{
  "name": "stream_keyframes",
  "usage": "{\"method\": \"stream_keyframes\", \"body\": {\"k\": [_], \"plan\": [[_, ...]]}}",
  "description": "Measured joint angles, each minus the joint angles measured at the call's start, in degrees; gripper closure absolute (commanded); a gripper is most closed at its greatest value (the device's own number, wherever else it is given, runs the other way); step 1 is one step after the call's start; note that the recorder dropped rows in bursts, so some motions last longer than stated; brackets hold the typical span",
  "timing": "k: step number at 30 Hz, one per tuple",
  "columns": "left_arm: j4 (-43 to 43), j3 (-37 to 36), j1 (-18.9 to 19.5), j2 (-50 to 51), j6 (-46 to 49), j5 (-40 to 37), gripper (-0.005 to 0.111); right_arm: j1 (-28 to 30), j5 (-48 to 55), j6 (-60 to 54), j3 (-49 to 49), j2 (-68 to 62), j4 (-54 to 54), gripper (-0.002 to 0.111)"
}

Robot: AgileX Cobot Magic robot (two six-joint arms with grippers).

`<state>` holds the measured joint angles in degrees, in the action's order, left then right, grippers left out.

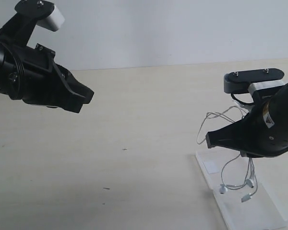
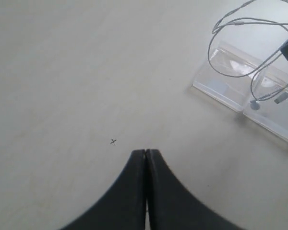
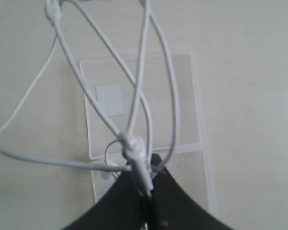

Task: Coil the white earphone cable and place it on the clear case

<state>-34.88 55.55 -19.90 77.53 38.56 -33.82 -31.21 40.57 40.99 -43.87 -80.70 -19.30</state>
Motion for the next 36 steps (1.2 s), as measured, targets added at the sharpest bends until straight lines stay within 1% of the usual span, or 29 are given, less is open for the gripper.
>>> {"method": "stream_keyframes", "body": {"k": [5, 9, 15, 30, 36], "plan": [[0.0, 0.0, 0.0, 0.0, 0.0, 0.0, 0.107, 0.0, -0.81, 0.88, 4.52, 0.0, -0.11, 0.108], [0.0, 0.0, 0.0, 0.0, 0.0, 0.12, 0.107, 0.0, -5.16, 2.31, 8.2, -0.2, -0.01, 0.108], [0.0, 0.0, 0.0, 0.0, 0.0, 0.12, 0.107, 0.0, -8.62, 2.71, 8.88, -0.2, -0.01, 0.108], [0.0, 0.0, 0.0, 0.0, 0.0, 0.02, 0.107, 0.1, -3.32, 3.08, 8.88, -5.3, 2.21, 0.108], [-0.44, 0.0, 0.0, 0.0, 0.0, 0.02, 0.107, 2.38, -3.09, 3.08, 8.88, -7.98, 2.9, 0.108]]}}
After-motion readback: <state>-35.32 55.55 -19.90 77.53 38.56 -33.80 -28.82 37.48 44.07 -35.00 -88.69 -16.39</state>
